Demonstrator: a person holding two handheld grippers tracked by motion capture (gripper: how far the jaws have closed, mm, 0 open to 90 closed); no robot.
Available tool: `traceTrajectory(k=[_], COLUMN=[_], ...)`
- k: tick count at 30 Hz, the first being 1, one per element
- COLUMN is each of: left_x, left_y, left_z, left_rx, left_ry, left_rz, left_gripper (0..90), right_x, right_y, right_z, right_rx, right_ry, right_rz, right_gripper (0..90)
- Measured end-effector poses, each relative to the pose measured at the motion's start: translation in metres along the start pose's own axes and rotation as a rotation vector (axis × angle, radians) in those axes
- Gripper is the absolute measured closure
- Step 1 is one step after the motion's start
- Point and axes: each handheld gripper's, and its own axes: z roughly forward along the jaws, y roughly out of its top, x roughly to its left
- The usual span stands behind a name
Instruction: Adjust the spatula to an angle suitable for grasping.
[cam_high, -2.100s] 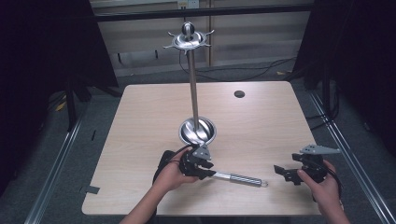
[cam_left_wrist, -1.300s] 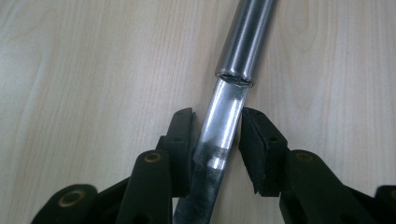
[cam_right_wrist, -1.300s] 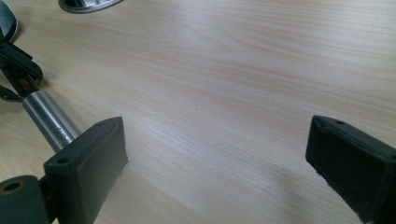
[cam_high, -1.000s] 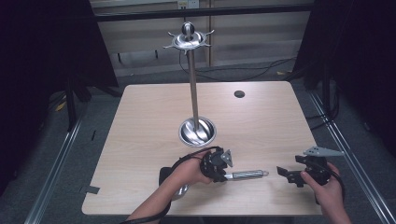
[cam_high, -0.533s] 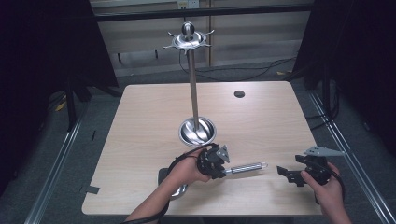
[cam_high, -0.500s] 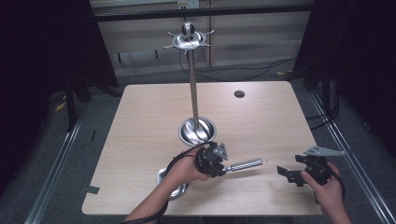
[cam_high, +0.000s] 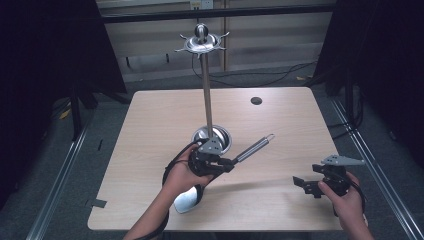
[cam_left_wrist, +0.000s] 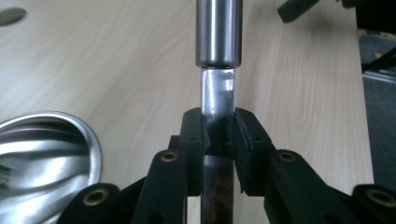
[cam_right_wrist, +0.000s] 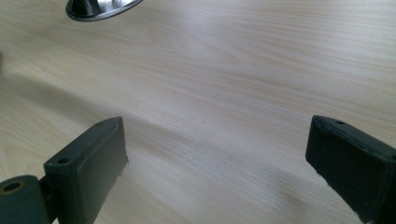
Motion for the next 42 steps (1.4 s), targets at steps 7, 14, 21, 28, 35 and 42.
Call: traceTrajectory(k=[7, 14, 21, 28, 35, 42], left_x=[0.005, 0.01, 0.012, 0.013, 0.014, 0.012], left_y=[-0.003, -0.006, -0.008, -0.008, -0.008, -0.006], left_z=[-0.028, -0.053, -0.066, -0.076, -0.084, -0.092], left_rx=[-0.106, -0.239, -0.304, -0.342, -0.372, -0.392], left_ry=[0.063, 0.12, 0.17, 0.215, 0.235, 0.263], left_rz=[-0.027, -0.077, -0.094, -0.102, -0.12, -0.13], left_gripper=[75.2, 75.3, 75.3, 75.2, 75.2, 75.2], right_x=[0.001, 0.004, 0.005, 0.006, 0.007, 0.007], right_y=[0.003, 0.005, 0.007, 0.008, 0.008, 0.009], right_z=[0.002, 0.006, 0.009, 0.011, 0.012, 0.013], right_rx=[-0.006, -0.008, -0.012, -0.01, -0.008, -0.007], right_ry=[0.007, 0.016, 0.021, 0.025, 0.029, 0.032], right_rz=[-0.003, -0.005, -0.007, -0.009, -0.012, -0.016], right_gripper=[4.8, 4.8, 4.8, 4.8, 4.8, 4.8])
